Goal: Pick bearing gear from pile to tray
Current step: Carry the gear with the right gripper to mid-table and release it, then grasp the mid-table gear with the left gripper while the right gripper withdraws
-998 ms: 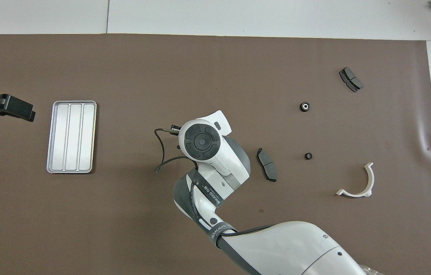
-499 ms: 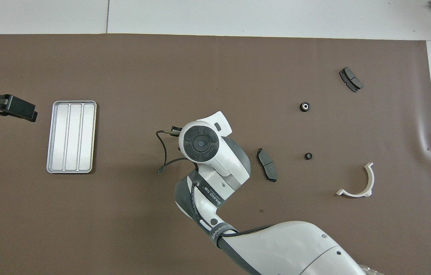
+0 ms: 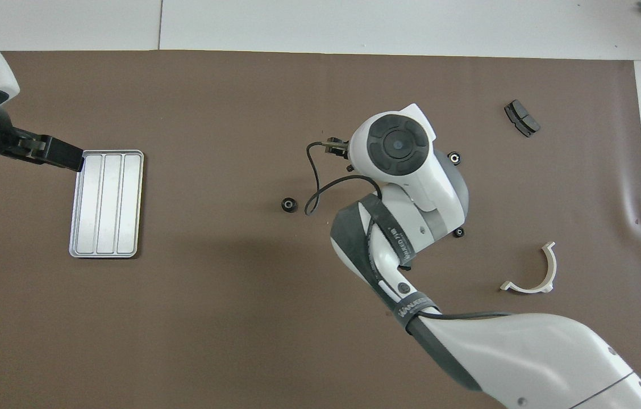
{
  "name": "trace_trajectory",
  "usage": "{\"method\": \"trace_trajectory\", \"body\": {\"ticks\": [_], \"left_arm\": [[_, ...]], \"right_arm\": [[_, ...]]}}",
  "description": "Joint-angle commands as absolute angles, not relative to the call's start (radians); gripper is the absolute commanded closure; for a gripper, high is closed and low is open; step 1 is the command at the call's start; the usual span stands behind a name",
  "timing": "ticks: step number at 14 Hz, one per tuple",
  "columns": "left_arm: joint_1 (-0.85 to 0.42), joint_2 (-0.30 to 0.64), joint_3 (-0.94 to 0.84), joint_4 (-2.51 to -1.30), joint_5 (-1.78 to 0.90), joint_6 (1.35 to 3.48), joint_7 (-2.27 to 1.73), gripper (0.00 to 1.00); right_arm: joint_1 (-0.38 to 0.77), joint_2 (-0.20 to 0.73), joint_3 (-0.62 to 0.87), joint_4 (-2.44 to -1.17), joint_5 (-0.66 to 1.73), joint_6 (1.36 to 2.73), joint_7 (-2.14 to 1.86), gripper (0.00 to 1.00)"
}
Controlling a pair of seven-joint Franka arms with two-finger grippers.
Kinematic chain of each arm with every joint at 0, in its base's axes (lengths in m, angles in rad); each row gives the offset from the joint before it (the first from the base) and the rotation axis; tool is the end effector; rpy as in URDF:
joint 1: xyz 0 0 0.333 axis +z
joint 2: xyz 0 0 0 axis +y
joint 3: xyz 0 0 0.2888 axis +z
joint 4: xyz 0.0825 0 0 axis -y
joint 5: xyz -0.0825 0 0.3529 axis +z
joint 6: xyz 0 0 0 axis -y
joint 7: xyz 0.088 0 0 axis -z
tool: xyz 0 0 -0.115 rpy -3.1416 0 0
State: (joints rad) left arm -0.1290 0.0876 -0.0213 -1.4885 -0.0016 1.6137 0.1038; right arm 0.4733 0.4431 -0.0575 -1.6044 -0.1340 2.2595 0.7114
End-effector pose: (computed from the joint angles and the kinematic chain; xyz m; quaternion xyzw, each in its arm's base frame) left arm 0.5469 -0.0825 0.5825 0.9918 -0.1266 0.0188 0.0022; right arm 0.6037 0.2669 0.3768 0.9865 -0.1055 0.1255 0.0009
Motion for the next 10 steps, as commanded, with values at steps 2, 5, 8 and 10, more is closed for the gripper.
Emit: {"method": "trace_trajectory", "body": {"ticks": [2,5,8,10], "left_arm": [[-0.236,0.029,-0.018,-1.621,-0.018,1.765,-0.13,0.0],[-0.307,0.031,-0.018,-1.704,-0.086,1.909,-0.276,0.0],[-0.368,0.08,-0.017,-1.713,-0.089,1.965,-0.351,0.0],[-0.39,0.107,-0.017,-1.713,-0.087,1.974,-0.356,0.05]], "right_arm": [[0.292,0.445,-0.037,-1.658,-0.134,2.313,0.371,0.0],[0.207,0.454,-0.034,-1.768,-0.13,2.468,0.162,0.0],[0.167,0.472,-0.031,-1.789,-0.129,2.476,0.02,0.0],[0.152,0.472,-0.031,-1.812,-0.106,2.476,-0.049,0.0]]}}
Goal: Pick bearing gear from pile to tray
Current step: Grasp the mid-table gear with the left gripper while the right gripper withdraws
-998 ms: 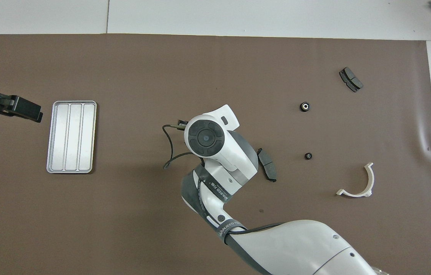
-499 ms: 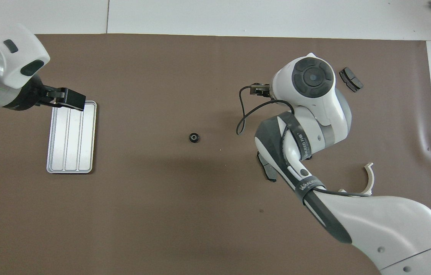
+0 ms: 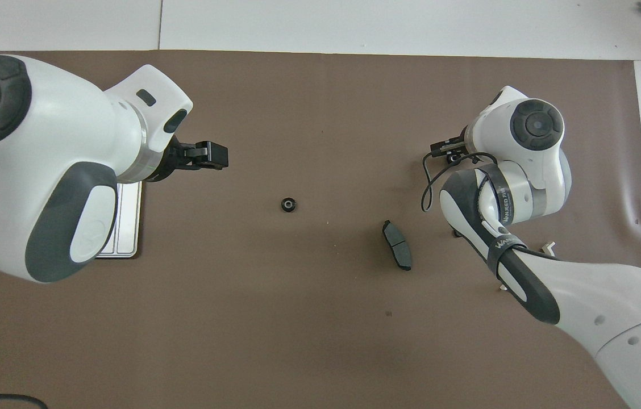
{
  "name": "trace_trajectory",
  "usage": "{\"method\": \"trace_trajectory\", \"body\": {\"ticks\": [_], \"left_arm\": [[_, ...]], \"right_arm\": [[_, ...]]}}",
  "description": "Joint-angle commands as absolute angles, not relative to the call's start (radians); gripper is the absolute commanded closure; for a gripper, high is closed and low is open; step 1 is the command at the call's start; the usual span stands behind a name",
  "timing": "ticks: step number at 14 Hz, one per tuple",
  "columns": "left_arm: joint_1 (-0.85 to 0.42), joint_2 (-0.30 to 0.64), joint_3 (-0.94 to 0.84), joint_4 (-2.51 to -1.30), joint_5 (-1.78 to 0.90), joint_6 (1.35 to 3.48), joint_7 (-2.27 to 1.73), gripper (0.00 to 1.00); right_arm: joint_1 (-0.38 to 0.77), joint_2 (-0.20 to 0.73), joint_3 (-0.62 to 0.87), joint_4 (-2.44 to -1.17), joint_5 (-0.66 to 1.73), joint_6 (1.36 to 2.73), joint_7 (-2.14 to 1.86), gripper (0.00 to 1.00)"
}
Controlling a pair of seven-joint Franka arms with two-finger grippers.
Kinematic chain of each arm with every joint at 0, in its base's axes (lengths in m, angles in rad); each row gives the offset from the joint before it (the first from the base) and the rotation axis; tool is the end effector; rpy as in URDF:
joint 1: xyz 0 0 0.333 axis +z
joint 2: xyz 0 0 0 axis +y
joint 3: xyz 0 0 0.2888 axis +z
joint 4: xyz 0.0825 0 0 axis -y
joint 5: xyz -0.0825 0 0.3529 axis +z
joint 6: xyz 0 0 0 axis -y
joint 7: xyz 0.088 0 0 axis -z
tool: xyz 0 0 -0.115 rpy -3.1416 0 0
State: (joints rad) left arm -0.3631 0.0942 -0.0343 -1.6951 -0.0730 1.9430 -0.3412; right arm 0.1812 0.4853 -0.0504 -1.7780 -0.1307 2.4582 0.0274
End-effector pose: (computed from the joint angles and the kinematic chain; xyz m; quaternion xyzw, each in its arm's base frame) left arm 0.5295 -0.2275 0.5169 0.9962 -0.0172 0.0584 0.0618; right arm 0.6349 0.0857 0.2928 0.9884 0.1016 0.1012 0.0495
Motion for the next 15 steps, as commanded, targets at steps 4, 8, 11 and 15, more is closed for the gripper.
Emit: {"method": "trace_trajectory", "body": {"ticks": [4,8,11,15], "left_arm": [[-0.463,0.175,-0.014,-1.712,-0.08,2.005,-0.391,0.2],[-0.523,0.266,-0.012,-1.674,-0.017,2.008,-0.46,0.24],[-0.541,0.334,-0.014,-1.649,0.005,2.037,-0.514,0.24],[-0.557,0.376,-0.012,-1.661,0.017,2.098,-0.54,0.26]], "right_arm": [[0.156,0.469,-0.031,-1.839,-0.048,2.477,-0.094,0.16],[0.155,0.471,-0.031,-1.839,-0.044,2.479,-0.092,0.25],[0.155,0.471,-0.031,-1.839,-0.044,2.477,-0.091,0.48],[0.155,0.472,-0.029,-1.838,-0.043,2.479,-0.084,0.93]]}}
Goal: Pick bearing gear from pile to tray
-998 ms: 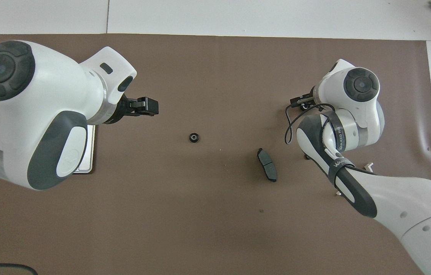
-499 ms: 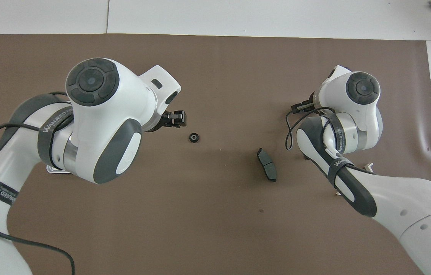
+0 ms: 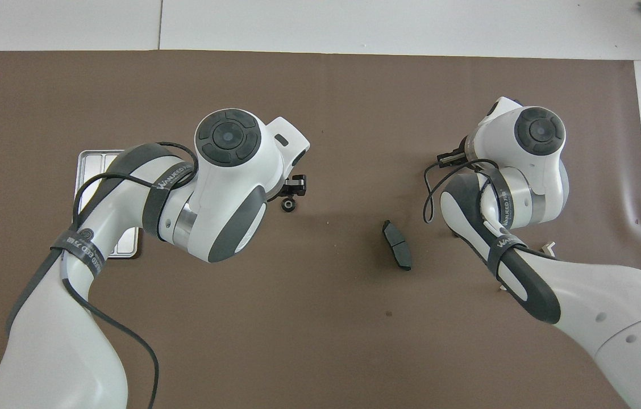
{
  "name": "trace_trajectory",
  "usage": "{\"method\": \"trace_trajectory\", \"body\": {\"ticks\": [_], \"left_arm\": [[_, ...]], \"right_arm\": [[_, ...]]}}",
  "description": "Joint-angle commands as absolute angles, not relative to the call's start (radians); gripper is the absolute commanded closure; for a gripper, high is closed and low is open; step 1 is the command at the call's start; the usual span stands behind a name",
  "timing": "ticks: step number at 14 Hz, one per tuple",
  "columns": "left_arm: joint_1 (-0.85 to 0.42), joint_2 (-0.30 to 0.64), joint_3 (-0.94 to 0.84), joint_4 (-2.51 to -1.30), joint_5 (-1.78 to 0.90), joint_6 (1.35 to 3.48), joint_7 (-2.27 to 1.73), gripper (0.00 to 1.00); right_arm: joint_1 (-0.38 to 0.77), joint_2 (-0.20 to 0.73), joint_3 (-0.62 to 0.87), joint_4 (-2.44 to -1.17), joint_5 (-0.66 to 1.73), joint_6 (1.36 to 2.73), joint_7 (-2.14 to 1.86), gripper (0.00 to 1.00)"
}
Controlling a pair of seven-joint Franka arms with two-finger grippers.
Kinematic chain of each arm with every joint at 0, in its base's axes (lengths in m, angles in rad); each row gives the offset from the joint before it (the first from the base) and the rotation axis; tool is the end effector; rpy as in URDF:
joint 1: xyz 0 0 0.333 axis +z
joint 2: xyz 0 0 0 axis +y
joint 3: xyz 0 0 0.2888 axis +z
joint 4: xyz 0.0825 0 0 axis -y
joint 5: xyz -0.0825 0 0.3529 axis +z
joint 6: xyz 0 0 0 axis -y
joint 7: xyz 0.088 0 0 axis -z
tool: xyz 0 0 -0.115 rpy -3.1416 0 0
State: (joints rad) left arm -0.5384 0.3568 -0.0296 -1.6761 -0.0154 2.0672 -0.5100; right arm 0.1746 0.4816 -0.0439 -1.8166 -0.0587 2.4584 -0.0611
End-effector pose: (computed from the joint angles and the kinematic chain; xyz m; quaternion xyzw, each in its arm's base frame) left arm 0.5253 -0.3344 0.3795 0.9995 -0.0244 0.0086 0.0191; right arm 0.6250 0.0839 0.2785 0.9891 0.1198 0.0810 0.0274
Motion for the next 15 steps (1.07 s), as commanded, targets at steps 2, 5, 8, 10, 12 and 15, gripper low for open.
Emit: {"method": "trace_trajectory", "body": {"ticks": [2,5,8,10,12,15], "left_arm": [[-0.554,0.399,-0.012,-1.675,0.018,2.126,-0.549,0.27],[-0.557,0.413,-0.012,-1.729,0.02,2.206,-0.58,0.3],[-0.561,0.43,-0.012,-1.75,0.02,2.224,-0.583,0.3],[-0.58,0.428,-0.012,-1.782,0.02,2.249,-0.584,0.3],[-0.584,0.428,-0.012,-1.805,0.02,2.278,-0.612,0.31],[-0.6,0.426,-0.012,-1.821,0.02,2.292,-0.621,0.32]], "right_arm": [[0.158,0.472,-0.029,-1.833,-0.019,2.477,-0.078,1.0],[0.167,0.459,-0.031,-1.812,0.029,2.465,-0.077,1.0],[0.17,0.41,-0.031,-1.81,0.029,2.436,0.033,1.0],[0.175,0.378,-0.029,-1.806,0.029,2.398,0.102,1.0],[0.187,0.35,-0.029,-1.804,0.029,2.358,0.126,1.0],[0.207,0.313,-0.028,-1.804,0.029,2.309,0.182,1.0]]}}
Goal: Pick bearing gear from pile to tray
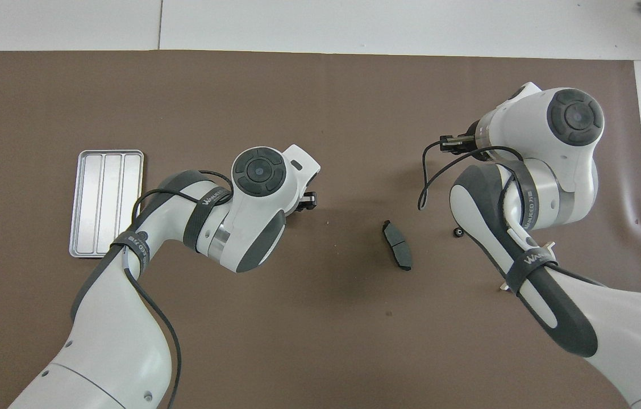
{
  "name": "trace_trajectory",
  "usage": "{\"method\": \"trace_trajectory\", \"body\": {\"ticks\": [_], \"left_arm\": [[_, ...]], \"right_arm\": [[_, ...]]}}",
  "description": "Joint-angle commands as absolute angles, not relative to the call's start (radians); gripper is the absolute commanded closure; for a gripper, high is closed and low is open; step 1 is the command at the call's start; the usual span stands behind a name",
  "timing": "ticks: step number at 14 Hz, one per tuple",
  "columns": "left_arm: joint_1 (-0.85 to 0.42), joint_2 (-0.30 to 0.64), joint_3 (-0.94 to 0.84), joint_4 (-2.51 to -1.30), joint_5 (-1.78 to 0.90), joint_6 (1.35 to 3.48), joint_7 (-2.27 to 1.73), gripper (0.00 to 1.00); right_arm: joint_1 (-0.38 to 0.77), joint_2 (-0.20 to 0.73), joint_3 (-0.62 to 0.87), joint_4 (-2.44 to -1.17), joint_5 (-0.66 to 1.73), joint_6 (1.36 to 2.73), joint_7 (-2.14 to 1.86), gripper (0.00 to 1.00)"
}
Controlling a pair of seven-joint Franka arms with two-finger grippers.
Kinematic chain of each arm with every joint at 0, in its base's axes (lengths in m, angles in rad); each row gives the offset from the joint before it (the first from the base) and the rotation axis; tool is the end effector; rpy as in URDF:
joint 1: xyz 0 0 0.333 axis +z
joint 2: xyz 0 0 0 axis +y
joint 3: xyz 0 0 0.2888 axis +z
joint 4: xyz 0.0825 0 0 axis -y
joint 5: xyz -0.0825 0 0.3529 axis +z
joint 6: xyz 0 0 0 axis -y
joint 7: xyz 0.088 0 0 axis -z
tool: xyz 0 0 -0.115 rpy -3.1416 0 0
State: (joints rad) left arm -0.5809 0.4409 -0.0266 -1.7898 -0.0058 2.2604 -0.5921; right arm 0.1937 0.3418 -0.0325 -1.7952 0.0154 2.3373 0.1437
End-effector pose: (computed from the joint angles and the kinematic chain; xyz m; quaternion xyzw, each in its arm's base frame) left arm 0.5085 -0.3523 0.2956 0.9998 -0.0045 0.0078 0.0150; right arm 0.6173 0.1022 0.3627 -0.9950 -0.0054 -0.0988 0.0159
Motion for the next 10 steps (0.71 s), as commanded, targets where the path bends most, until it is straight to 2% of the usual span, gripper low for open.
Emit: {"method": "trace_trajectory", "body": {"ticks": [1,3,10], "left_arm": [[-0.6,0.428,-0.012,-1.821,0.02,2.293,-0.621,0.32],[-0.6,0.428,-0.012,-1.822,0.02,2.313,-0.632,0.37],[-0.589,0.434,-0.011,-1.83,0.02,2.361,-0.634,0.38]], "right_arm": [[0.213,0.308,-0.028,-1.804,0.029,2.301,0.195,1.0],[0.215,0.308,-0.028,-1.804,0.029,2.301,0.202,1.0],[0.215,0.308,-0.028,-1.804,0.029,2.302,0.202,1.0]]}}
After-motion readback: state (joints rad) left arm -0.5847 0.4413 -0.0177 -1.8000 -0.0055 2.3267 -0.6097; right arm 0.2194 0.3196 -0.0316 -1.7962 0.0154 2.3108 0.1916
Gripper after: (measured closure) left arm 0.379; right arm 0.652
